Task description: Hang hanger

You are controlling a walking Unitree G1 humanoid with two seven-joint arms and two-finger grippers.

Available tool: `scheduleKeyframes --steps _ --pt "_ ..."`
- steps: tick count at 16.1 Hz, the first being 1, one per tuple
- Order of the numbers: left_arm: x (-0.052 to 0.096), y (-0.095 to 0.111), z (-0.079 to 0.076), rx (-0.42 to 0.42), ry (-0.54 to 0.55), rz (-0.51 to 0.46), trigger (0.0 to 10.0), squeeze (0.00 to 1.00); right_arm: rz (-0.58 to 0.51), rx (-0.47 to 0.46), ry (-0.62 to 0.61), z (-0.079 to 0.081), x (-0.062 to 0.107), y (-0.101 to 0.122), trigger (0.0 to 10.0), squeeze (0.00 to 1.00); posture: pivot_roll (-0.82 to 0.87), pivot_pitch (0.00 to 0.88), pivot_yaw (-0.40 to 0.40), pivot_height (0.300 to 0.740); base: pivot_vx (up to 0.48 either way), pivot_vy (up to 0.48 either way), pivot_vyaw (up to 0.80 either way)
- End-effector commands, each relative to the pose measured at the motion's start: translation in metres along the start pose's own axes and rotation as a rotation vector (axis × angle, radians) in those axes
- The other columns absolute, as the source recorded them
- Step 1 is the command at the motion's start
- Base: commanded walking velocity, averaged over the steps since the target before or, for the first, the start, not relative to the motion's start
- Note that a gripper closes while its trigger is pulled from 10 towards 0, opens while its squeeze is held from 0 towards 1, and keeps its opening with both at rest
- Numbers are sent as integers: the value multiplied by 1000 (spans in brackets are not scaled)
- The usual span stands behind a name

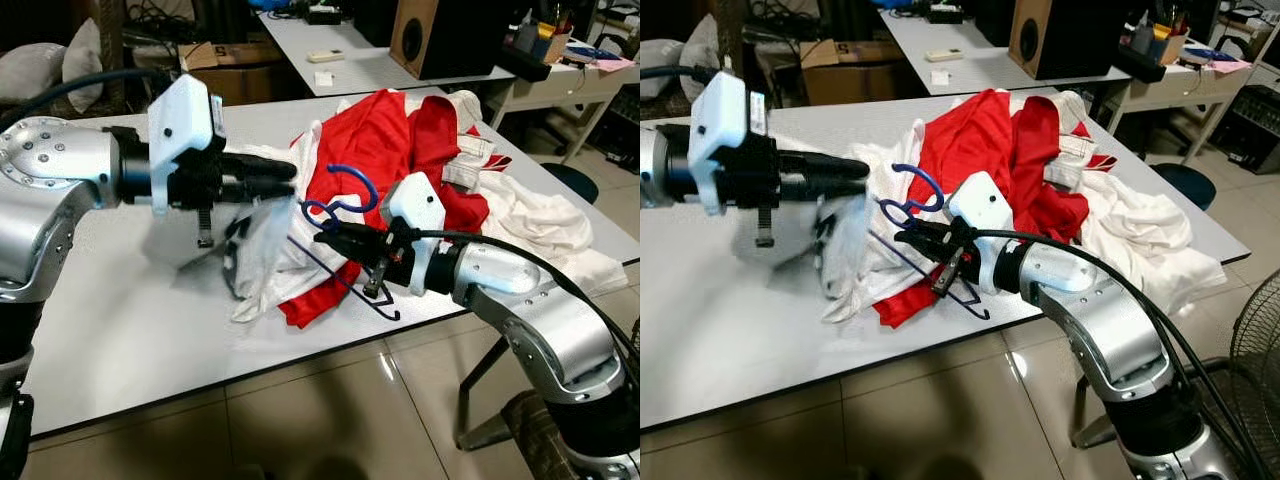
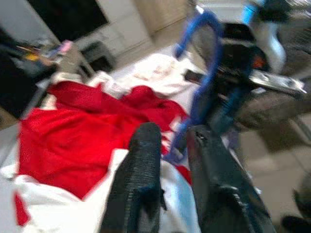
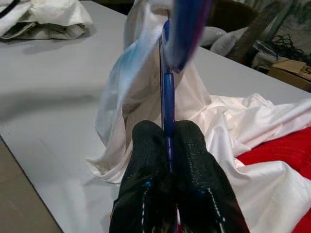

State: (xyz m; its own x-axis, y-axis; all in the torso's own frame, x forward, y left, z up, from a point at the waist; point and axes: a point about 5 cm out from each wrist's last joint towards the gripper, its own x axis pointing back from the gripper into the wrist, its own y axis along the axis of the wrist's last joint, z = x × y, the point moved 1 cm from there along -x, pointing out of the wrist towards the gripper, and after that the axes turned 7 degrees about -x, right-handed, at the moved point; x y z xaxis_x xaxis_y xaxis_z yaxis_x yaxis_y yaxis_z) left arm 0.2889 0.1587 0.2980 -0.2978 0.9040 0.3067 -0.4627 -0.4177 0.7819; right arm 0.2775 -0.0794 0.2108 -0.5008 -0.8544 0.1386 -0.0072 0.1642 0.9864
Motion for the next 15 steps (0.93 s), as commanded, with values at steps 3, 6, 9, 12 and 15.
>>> scheduleKeyframes --steps 3,6,9,12,15 --pt "6 -7 14 -65 -37 106 10000 1000 -36 19 36 2 4 7 10000 0 65 0 -3 740 0 0 0" --pt "22 10 36 -104 27 54 10000 1000 -38 29 58 -1 7 9 10000 0 68 0 -4 740 0 0 0" --pt "39 12 52 -122 38 96 10000 1000 -24 51 95 -1 10 8 10000 0 78 0 -13 740 0 0 0" --pt "36 -13 50 -79 -63 185 10000 173 -12 82 144 -1 13 10 10000 0 82 0 -17 740 0 0 0" --pt "30 -31 43 -38 -163 245 10000 0 -5 117 176 -1 17 15 10000 0 77 0 -13 740 0 0 0"
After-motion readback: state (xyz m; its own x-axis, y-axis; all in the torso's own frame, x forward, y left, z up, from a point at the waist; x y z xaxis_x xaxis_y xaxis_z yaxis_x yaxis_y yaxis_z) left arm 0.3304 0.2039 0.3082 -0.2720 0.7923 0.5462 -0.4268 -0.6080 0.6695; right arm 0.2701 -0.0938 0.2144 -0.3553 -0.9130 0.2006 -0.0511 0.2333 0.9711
